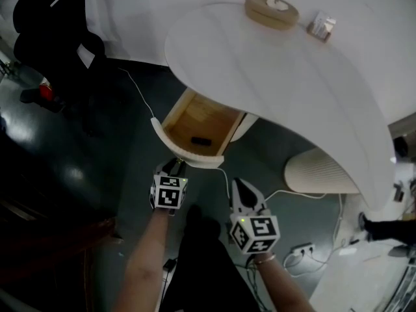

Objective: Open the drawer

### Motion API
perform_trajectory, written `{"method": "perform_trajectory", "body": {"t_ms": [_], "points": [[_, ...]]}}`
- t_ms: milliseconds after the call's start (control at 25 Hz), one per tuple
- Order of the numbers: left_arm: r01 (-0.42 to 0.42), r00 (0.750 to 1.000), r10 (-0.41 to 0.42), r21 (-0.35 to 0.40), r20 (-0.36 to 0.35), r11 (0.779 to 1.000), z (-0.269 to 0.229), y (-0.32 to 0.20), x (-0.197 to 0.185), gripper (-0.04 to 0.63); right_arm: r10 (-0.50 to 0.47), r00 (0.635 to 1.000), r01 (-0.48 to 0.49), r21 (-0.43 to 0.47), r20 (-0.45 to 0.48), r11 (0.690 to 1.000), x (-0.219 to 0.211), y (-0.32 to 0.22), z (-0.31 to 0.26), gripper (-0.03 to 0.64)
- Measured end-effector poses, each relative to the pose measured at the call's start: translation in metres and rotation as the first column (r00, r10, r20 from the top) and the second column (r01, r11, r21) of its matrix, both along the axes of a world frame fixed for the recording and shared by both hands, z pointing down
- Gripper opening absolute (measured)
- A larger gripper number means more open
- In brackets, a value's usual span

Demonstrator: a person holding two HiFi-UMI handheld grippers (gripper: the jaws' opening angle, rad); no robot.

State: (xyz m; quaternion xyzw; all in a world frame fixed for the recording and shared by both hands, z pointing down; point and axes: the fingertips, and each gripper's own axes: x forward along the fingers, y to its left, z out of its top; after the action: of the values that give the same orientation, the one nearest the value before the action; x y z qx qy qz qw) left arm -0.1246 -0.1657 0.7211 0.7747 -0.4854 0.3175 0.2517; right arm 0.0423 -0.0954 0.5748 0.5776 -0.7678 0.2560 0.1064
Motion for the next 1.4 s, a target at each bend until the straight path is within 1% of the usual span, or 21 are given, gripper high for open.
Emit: {"method": "perform_trajectory", "body": {"t_ms": [280, 440, 520, 600, 680, 880, 1160, 1280, 1400], "points": [[0.011, 1.000, -0.010, -0.030, 0.014, 0.999, 0.001, 0.006, -0.002, 0.107, -0.030, 1.000, 0.030, -0.005, -0.007, 1.000, -0.004, 0.001, -0.004, 0.003], [0.049, 0.999, -0.049, -0.062, 0.008, 0.997, -0.002, 0.009, -0.005, 0.107, -0.035, 0.999, 0.035, -0.013, -0.008, 0.999, -0.002, 0.003, -0.008, 0.003], [0.075, 0.997, -0.075, -0.066, 0.000, 0.995, -0.005, 0.013, -0.007, 0.107, -0.038, 0.999, 0.038, -0.014, -0.008, 0.999, -0.002, 0.004, -0.012, 0.003], [0.087, 0.996, -0.088, -0.053, -0.012, 0.995, -0.013, 0.018, -0.007, 0.092, -0.040, 0.999, 0.040, -0.009, -0.007, 0.999, -0.003, 0.004, -0.017, 0.003], [0.087, 0.996, -0.087, -0.040, -0.021, 0.995, -0.022, 0.024, -0.004, 0.092, -0.040, 0.999, 0.040, 0.000, -0.005, 0.999, -0.002, 0.003, -0.023, 0.003], [0.091, 0.996, -0.091, -0.006, -0.020, 0.996, -0.050, 0.036, -0.007, 0.091, -0.035, 0.999, 0.035, 0.023, 0.004, 0.999, -0.007, -0.002, -0.039, 0.003], [0.083, 0.996, -0.082, 0.096, -0.021, 0.992, -0.106, 0.033, -0.014, 0.080, -0.027, 1.000, 0.026, 0.058, 0.015, 0.998, -0.007, -0.007, -0.067, 0.003], [0.082, 0.997, -0.079, 0.143, -0.022, 0.986, -0.130, 0.032, -0.016, 0.074, -0.020, 1.000, 0.019, 0.067, 0.015, 0.998, -0.005, -0.007, -0.075, 0.003], [0.086, 0.996, -0.080, 0.186, -0.041, 0.979, -0.155, 0.031, -0.015, 0.066, -0.015, 1.000, 0.014, 0.077, 0.007, 0.997, -0.002, -0.007, -0.082, 0.003]]}}
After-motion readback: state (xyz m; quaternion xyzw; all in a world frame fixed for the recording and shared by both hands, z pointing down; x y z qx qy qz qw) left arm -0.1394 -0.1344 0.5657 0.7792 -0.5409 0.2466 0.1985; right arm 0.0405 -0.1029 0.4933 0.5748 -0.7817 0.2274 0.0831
